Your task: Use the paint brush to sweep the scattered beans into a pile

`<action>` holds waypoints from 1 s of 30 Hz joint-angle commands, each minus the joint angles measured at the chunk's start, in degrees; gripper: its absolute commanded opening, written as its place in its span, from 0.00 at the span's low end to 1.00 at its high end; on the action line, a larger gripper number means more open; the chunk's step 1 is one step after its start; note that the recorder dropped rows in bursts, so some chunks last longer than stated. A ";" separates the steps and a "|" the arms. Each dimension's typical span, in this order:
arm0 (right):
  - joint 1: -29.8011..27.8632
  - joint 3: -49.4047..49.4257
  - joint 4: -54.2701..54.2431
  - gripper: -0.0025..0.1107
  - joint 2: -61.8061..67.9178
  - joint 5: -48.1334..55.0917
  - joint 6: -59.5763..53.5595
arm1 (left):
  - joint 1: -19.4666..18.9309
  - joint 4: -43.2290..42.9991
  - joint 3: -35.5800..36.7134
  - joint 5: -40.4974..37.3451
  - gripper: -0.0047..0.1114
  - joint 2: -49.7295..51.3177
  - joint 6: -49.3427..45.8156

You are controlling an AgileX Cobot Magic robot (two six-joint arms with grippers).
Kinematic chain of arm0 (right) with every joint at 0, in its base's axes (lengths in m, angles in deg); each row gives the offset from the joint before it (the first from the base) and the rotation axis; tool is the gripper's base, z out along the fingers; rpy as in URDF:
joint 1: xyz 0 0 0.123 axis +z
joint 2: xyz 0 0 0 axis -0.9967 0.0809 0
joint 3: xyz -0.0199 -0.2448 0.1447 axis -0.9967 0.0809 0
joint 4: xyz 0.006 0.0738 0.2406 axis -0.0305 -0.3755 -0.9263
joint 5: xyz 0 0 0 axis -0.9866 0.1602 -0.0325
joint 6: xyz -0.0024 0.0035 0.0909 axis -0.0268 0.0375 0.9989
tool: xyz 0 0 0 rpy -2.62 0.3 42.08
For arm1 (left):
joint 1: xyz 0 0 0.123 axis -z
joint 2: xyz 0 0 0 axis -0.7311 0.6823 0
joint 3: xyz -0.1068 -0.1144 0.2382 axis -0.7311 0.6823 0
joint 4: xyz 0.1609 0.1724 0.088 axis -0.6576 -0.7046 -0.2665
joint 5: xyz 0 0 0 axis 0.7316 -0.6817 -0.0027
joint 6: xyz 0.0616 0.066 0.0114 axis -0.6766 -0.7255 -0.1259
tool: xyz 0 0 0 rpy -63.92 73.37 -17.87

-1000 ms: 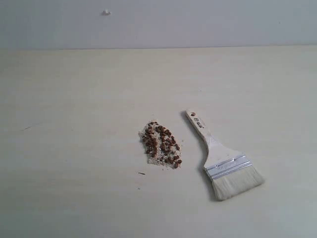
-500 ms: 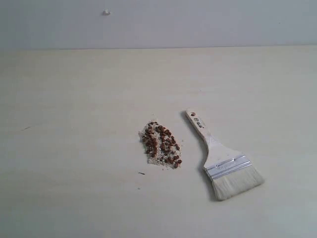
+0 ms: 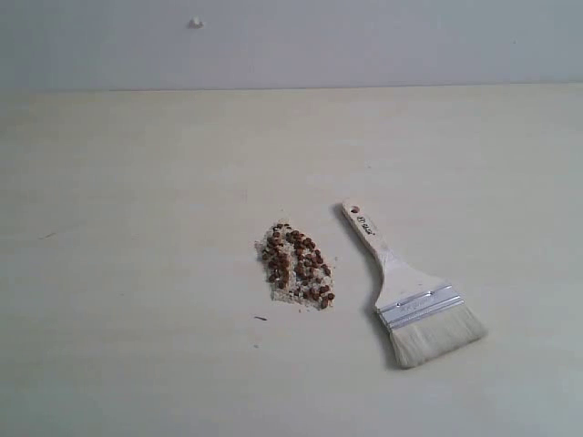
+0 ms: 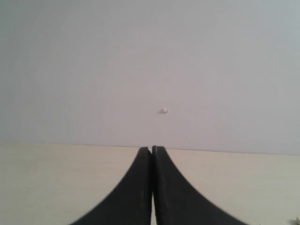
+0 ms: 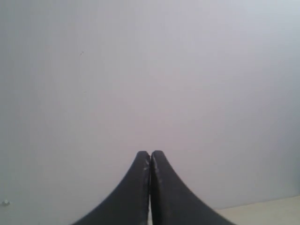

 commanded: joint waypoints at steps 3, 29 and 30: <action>-0.34 2.70 8.95 0.02 -0.58 0.55 4.28 | -0.11 -0.21 0.18 -0.01 0.04 -0.38 0.31; -0.34 12.60 62.88 0.02 -2.38 18.73 52.57 | -0.11 -0.21 0.18 -0.01 0.04 -0.38 0.31; -0.34 12.60 62.88 0.02 -2.38 18.73 52.57 | -0.11 -0.21 0.18 -0.01 0.04 -0.38 0.31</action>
